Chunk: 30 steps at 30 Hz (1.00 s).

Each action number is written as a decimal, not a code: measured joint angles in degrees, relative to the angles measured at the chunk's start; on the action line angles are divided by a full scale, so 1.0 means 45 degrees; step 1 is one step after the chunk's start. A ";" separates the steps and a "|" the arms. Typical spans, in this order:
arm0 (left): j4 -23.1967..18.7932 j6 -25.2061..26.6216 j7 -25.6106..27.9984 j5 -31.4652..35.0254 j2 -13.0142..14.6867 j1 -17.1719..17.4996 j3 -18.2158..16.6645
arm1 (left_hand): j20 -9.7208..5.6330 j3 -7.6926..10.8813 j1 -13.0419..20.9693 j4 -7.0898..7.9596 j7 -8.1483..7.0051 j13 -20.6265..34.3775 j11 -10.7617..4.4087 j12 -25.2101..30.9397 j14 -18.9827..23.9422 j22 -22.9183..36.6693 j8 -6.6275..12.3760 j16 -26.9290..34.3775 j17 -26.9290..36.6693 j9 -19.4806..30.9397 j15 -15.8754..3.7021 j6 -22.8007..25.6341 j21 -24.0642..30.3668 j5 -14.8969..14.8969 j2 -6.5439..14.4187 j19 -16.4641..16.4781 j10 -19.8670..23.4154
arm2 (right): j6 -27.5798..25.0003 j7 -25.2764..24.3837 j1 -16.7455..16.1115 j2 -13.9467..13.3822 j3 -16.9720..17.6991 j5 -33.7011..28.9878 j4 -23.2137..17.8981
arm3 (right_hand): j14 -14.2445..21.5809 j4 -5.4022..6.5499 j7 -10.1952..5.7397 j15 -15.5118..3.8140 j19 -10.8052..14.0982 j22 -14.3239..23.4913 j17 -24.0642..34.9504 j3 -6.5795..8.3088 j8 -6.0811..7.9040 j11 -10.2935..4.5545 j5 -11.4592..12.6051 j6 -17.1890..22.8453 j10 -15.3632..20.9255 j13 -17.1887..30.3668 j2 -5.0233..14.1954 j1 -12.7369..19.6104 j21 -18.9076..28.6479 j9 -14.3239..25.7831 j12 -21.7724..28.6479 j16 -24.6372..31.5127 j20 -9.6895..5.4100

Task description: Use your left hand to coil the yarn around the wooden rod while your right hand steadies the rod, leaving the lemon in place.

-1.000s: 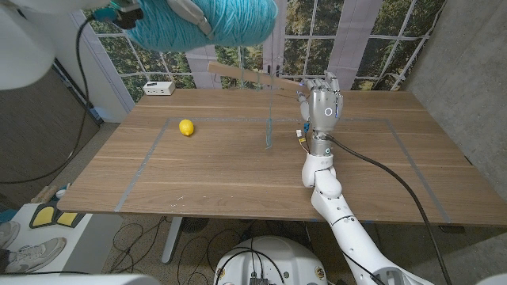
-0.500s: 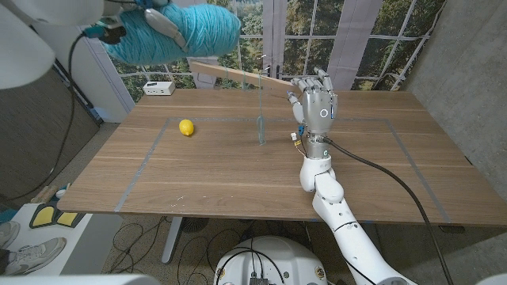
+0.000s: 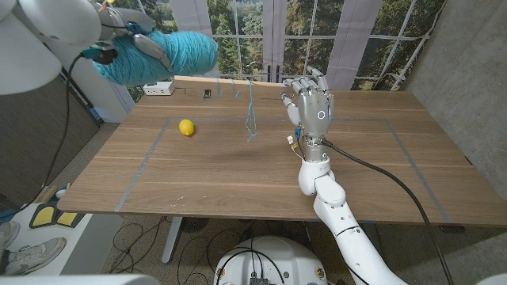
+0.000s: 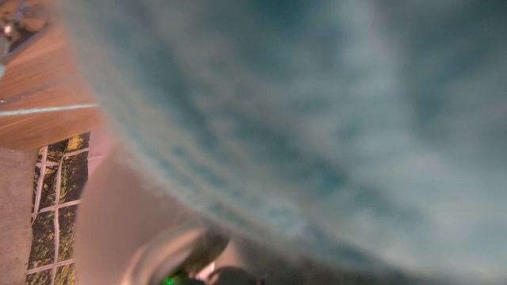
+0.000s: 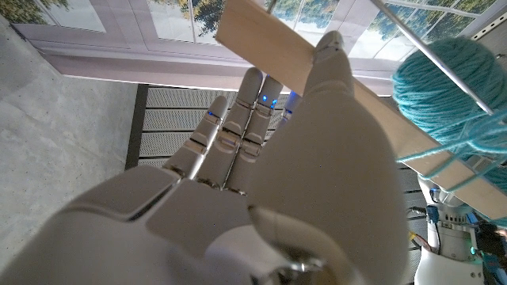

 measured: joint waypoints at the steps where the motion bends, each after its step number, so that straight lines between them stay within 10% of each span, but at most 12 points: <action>1: 0.0113 0.0000 0.0000 0.0000 0.0002 0.0058 0.0126 | 0.0000 0.0000 0.0000 0.0000 0.0000 0.0000 0.0000 0.0000 0.0000 0.0000 0.0000 0.0000 0.0000 -0.0002 0.0000 0.0000 0.0005 0.0000 0.0000 0.0000 0.0000 | 0.0147 0.0000 0.0000 0.0000 0.0000 0.0002 0.0000 | 0.0000 0.0000 -0.0066 0.0000 0.0000 0.0000 0.0000 0.0000 -0.0023 0.0000 0.0001 0.0066 0.0000 0.0019 0.0000 0.0000 0.0000 0.0001 0.0000 0.0000 0.0000; 16: 0.0892 -0.1646 -0.0738 0.0807 -0.0614 0.0005 0.2286 | -0.0043 -0.0006 0.0000 0.0006 -0.0001 0.0000 0.0000 0.0001 0.0000 0.0000 -0.0012 0.0002 0.0000 -0.0024 0.0000 -0.0001 0.0074 -0.0004 0.0000 -0.0052 0.0000 | 0.1451 0.0000 -0.0302 0.1166 0.0616 0.0174 -0.0375 | 0.0046 0.0049 -0.0067 0.0046 0.0001 0.0001 0.0118 -0.0054 -0.0068 -0.0001 0.0056 0.0065 -0.0001 0.0008 0.0000 0.0000 0.0087 0.0082 0.0034 -0.0083 0.0001; 30: 0.0279 -0.2661 -0.1869 0.2261 -0.1214 -0.0028 0.3521 | -0.0024 -0.0009 0.0000 0.0009 -0.0002 0.0000 0.0000 0.0002 0.0000 0.0000 -0.0027 0.0002 0.0000 0.0000 0.0000 -0.0002 0.0075 -0.0022 0.0000 -0.0070 0.0000 | -0.0912 -0.0001 0.0490 0.1155 -0.0054 0.0968 0.0043 | 0.0096 0.0070 -0.0268 -0.0004 0.0001 0.0001 0.0177 -0.0140 -0.0021 -0.0025 0.0051 0.0268 -0.0025 0.0017 -0.0054 0.0053 0.0087 0.0078 0.0003 -0.0132 0.0000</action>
